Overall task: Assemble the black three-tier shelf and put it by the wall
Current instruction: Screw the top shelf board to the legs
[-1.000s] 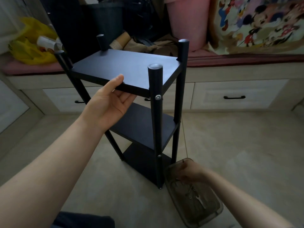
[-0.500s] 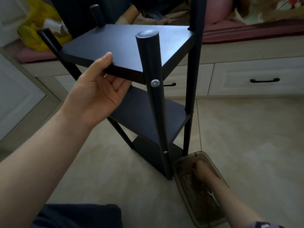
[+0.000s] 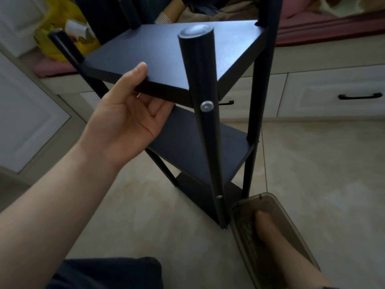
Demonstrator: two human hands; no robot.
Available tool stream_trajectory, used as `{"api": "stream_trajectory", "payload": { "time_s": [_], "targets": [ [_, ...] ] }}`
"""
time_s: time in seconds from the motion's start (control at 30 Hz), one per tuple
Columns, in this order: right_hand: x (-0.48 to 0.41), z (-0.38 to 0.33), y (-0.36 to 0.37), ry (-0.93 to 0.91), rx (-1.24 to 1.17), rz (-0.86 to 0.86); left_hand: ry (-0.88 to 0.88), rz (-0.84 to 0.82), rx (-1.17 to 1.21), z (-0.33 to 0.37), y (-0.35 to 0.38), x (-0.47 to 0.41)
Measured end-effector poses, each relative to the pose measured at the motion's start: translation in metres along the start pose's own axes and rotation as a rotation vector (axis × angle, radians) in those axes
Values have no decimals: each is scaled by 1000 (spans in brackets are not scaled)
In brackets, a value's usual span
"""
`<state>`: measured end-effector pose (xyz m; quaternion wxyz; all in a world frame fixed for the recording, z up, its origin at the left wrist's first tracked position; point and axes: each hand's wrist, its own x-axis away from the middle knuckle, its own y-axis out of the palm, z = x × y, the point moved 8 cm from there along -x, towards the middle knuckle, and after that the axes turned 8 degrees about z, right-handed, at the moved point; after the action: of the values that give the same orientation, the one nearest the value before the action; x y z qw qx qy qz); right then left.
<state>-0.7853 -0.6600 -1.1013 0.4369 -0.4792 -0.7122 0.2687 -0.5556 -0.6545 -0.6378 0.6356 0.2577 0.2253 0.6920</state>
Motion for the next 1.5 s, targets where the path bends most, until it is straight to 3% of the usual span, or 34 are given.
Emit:
{"api": "stream_trajectory", "payload": {
  "time_s": [0.17, 0.3, 0.63, 0.73, 0.93, 1.3, 1.43, 1.5],
  "targets": [
    [-1, 14, -1, 52, -46, 116, -15, -12, 6, -1, -1, 0],
    [1, 22, 2, 194, -214, 72, -20, -21, -1, -1, 0, 1],
    [6, 26, -2, 203, -399, 88, -42, -47, 10, -2, 1, 2],
    [9, 27, 0, 218, -302, 37, -39, -39, 6, -2, 0, 2],
    [15, 26, -4, 146, -305, 164, -38, -33, 14, -2, 1, 2],
    [17, 33, 1, 222, -274, 132, -40, -21, 17, -1, 2, 3],
    [19, 30, -7, 203, -203, 205, -35, -17, 7, -1, 0, 2],
    [20, 29, -3, 228, -202, 137, -38, -18, 7, -1, 0, 2]
  ]
}}
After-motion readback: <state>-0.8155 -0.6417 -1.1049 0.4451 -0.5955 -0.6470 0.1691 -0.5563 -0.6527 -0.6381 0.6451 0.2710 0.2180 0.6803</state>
